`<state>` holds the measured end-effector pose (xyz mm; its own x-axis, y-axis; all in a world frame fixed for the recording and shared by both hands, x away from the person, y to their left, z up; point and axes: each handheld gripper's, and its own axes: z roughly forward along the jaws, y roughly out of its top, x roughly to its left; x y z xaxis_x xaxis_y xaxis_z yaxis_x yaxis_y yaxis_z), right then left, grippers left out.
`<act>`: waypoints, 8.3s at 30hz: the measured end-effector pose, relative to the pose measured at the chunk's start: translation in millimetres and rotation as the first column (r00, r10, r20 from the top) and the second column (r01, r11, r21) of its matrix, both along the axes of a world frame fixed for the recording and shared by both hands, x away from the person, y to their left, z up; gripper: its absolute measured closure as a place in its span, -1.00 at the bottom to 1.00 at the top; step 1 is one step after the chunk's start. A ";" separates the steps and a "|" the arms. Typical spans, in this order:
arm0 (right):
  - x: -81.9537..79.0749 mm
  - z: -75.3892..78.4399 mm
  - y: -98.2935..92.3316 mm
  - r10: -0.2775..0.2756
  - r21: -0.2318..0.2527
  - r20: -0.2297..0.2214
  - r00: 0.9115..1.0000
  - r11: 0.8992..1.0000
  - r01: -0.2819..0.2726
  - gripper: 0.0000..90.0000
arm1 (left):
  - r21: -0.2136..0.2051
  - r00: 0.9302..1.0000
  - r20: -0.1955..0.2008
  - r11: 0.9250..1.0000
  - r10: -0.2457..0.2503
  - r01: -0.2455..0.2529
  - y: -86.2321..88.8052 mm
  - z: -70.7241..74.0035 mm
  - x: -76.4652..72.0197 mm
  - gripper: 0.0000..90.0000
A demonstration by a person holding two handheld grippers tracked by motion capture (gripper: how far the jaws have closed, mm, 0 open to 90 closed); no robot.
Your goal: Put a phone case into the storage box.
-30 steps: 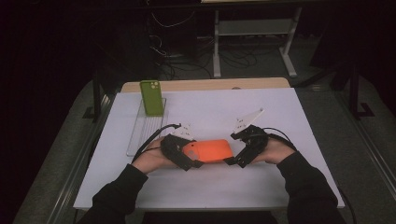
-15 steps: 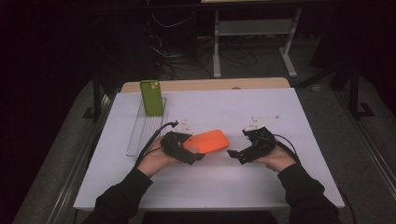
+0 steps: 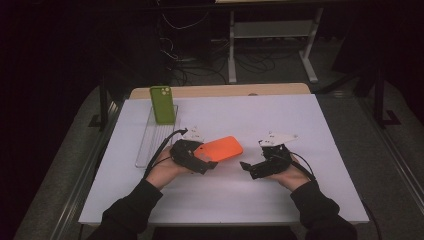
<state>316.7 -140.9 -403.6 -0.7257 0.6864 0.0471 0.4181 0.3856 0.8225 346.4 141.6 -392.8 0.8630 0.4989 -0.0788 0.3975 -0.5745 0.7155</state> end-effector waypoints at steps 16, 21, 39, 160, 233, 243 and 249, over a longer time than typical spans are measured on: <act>-13.3 -1.4 19.2 0.060 -0.210 0.216 0.974 0.978 -0.014 -0.99 | -0.019 1.000 0.005 1.000 -0.002 0.002 -0.2 0.6 -0.3 -0.67; -17.9 -3.9 25.0 0.097 -0.288 0.292 0.951 0.957 -0.009 -0.99 | -0.005 1.000 0.007 1.000 -0.018 0.019 1.4 1.3 1.4 -0.66; -31.4 -13.5 43.4 0.224 -0.519 0.500 0.836 0.851 0.082 -1.00 | -0.043 1.000 -0.003 0.999 0.007 -0.007 -1.0 1.4 -1.3 -0.66; -13.4 -3.7 57.5 -0.201 0.087 0.083 0.976 0.977 0.194 0.82 | -0.279 0.983 0.050 0.948 0.175 -0.154 -11.7 22.7 13.4 -1.00; -24.1 -22.7 -28.1 -0.090 0.019 -0.003 0.996 0.996 0.090 -1.00 | -0.370 0.916 0.157 0.882 0.370 -0.293 42.8 98.6 61.1 -0.66; -33.5 -29.5 -43.8 -0.108 -0.003 -0.002 0.994 0.994 0.108 -1.00 | -0.352 0.877 0.192 0.865 0.440 -0.357 66.7 109.4 73.4 -0.66; -37.7 -33.1 -49.7 -0.101 -0.018 0.003 0.995 0.995 0.101 -1.00 | -0.350 0.835 0.206 0.835 0.510 -0.424 83.2 110.5 81.1 -0.66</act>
<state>279.0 -190.7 -436.7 -0.6529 0.7567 0.0322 0.4538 0.3568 0.8165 427.5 224.8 -282.3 0.5367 0.8410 -0.0685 0.3246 -0.1308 0.9368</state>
